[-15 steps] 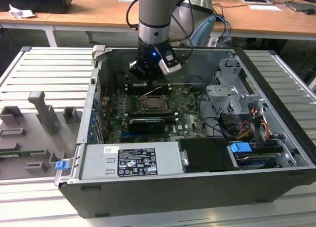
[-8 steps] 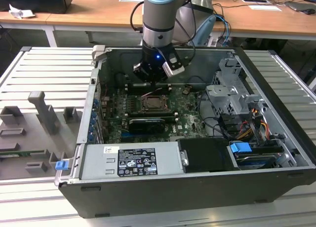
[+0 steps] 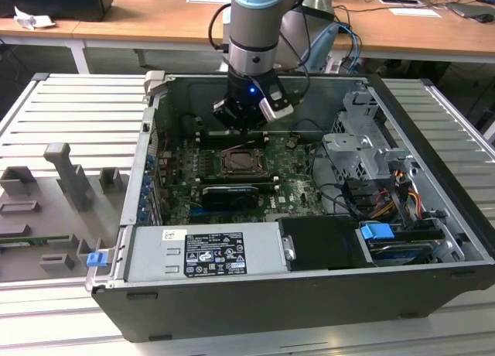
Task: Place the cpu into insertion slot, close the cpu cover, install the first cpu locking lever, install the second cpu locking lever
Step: 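Install the first cpu locking lever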
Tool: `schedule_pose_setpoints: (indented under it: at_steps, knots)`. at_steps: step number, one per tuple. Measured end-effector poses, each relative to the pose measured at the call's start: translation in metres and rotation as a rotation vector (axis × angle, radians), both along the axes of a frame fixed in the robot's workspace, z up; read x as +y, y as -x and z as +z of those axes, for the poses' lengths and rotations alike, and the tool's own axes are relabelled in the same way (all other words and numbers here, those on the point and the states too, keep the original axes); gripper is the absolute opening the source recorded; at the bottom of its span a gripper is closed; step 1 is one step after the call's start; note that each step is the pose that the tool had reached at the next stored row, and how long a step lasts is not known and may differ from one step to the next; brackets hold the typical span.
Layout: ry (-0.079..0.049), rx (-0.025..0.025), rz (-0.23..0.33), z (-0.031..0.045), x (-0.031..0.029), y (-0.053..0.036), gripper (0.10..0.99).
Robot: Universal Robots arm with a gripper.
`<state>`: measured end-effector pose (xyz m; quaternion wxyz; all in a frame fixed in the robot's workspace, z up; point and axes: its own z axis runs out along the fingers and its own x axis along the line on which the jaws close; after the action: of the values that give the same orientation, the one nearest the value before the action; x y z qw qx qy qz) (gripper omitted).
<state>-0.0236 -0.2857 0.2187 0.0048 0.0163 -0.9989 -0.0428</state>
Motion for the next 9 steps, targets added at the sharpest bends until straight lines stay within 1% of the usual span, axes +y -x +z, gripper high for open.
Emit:
schedule_pose_setpoints:
  at_steps: [9]
  knots:
    - [-0.003,-0.0001,-0.001,-0.0019,0.0000,-0.0062,0.106]
